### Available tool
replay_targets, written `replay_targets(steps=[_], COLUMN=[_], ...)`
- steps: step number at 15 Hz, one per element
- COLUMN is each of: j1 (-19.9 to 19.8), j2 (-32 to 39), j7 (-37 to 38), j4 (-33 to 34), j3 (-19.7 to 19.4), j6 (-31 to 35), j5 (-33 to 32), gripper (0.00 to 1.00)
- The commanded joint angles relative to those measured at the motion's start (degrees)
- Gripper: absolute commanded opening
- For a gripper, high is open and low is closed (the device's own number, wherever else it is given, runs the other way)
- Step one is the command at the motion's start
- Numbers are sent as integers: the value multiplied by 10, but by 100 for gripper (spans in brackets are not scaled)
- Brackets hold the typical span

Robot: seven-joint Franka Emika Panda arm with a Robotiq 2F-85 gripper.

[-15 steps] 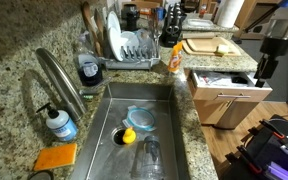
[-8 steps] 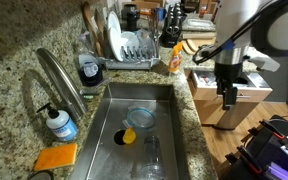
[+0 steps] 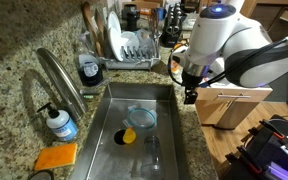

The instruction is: Open the tap

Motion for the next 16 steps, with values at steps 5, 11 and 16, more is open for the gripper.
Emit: replay_targets(steps=[5,11,16], j1=[-13,8,17], j2=[17,140,239], j7=[-6,-51,-128], j4=[10,125,262], j3=[1,19,52], j6=[-16,156,188], j5=[-14,-29,26], gripper=[100,100,100])
